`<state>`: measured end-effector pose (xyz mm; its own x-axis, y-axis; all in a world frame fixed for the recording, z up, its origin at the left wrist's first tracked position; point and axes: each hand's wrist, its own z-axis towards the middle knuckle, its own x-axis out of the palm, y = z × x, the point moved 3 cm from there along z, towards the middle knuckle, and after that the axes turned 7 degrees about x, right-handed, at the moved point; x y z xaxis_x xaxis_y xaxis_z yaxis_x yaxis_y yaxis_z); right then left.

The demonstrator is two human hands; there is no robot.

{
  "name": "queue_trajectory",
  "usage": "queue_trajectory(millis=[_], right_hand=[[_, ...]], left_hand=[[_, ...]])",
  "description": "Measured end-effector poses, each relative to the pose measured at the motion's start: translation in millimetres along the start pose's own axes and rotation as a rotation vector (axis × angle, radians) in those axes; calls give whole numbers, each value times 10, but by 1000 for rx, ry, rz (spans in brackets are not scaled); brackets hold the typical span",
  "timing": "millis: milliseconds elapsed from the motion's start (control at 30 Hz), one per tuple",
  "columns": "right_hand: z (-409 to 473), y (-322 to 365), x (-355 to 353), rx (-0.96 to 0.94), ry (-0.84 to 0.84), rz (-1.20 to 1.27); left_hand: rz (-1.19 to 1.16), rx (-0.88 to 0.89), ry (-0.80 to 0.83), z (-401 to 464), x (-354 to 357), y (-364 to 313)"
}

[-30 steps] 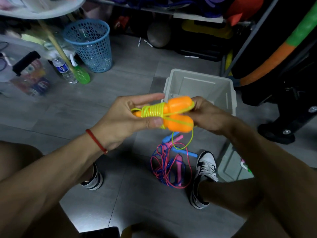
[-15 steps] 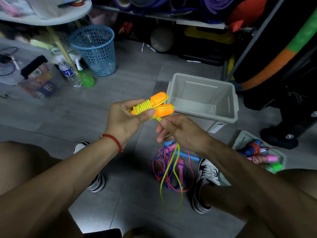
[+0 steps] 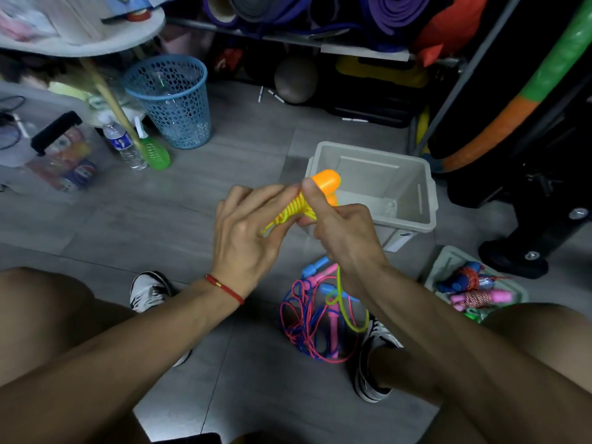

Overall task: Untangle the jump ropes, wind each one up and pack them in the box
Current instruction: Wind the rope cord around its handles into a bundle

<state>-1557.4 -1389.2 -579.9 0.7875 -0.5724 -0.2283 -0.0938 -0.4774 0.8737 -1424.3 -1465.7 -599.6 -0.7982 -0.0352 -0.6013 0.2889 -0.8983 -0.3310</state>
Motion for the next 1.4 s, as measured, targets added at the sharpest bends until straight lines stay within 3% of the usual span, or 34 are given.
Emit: queue_trajectory(millis=[100, 200, 267, 333, 400, 433, 533, 633, 800, 933, 1000, 1200, 1333, 1400], right_hand=[[72, 24, -69, -90, -30, -23], [98, 86, -114, -225, 20, -80], [94, 129, -147, -316, 166, -114], [65, 142, -145, -414, 345, -144], [64, 99, -131, -413, 452, -123], [91, 70, -139, -403, 438, -124], [155, 33, -174, -409, 257, -244], [190, 46, -145, -430, 108, -370], [139, 94, -39, -374, 68, -465], [59, 131, -13, -373, 61, -461], [68, 146, -39, -344, 43, -433], [116, 123, -93, -321, -29, -434], [181, 156, -183, -353, -47, -359], [206, 187, -205, -402, 12, -302]], left_hand=[[-124, -14, 105, 13, -16, -41], [-467, -397, 152, 23, -20, 55], [-636, -640, 186, 80, -8, 129], [-1039, -884, 349, 97, 51, 158], [-1381, -985, 540, 94, 47, 78], [-1419, -947, 589, 89, 49, 61], [-1177, -788, 478, 108, 128, 96], [-909, -749, 301, 123, 193, 161], [-480, -691, 210, 93, 229, 326], [-171, -484, 160, 125, 192, 235], [-162, -377, 165, 101, 230, 139], [-263, -300, 417, 7, 354, 154], [-415, -277, 362, -29, 210, -105], [-531, -355, 286, 63, 130, -79]])
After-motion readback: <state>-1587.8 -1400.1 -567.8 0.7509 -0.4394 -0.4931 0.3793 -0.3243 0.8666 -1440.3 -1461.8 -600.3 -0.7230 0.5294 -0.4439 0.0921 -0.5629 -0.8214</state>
